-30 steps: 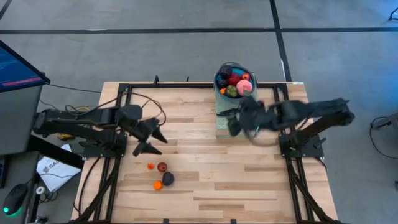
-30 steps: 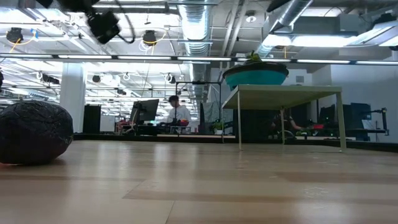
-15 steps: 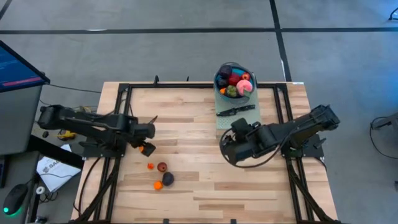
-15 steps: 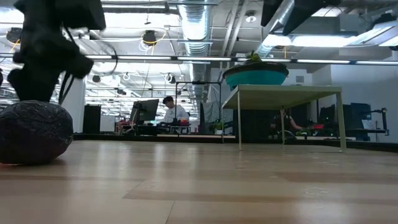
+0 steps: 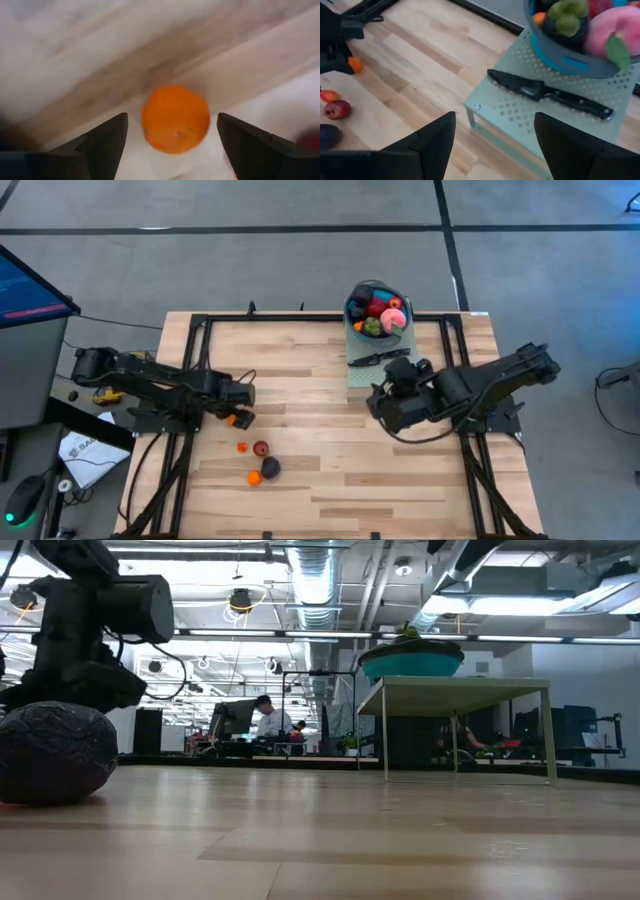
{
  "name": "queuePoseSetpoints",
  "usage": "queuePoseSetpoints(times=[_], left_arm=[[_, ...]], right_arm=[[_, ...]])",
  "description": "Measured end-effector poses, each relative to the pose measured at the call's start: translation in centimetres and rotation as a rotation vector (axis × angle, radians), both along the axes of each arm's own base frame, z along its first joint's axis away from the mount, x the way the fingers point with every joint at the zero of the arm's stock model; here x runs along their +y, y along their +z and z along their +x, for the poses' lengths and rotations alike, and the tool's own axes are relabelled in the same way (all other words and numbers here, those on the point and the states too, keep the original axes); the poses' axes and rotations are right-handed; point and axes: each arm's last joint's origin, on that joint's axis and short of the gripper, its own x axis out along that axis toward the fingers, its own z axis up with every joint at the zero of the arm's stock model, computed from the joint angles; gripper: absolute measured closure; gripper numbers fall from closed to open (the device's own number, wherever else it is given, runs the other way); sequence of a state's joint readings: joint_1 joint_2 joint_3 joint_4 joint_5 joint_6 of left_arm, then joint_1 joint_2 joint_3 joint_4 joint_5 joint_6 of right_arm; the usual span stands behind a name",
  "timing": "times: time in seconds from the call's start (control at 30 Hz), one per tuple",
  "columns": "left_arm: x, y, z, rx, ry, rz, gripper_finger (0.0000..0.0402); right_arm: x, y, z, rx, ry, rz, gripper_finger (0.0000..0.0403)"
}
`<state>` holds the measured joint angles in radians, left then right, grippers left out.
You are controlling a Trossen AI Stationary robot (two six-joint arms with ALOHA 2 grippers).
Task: Pick & Place Fruit
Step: Put the top tangerine into the blue strainer bowl on the shelf
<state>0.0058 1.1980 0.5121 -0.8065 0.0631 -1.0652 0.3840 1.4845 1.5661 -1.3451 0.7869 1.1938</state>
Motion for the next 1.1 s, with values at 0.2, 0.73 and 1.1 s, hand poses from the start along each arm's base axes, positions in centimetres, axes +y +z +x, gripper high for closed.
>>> queuePoseSetpoints(times=[0.2,0.73,1.1], left_arm=[[0.1,-0.3,0.2,-0.014,0.015,0.039,0.0108],[-0.1,0.2,0.9,-0.116,-0.059,-0.018,0.0230],[2.0,9.9,8.5,-0.700,-0.086,0.028,0.0226]], right_arm=[[-0.5,1.0,-1.2,-0.031,0.000,0.004,0.0138],[-0.8,5.0,-7.3,-0.213,0.077,0.111,0.0138],[-1.6,5.8,-10.1,-0.226,0.098,0.129,0.0138]])
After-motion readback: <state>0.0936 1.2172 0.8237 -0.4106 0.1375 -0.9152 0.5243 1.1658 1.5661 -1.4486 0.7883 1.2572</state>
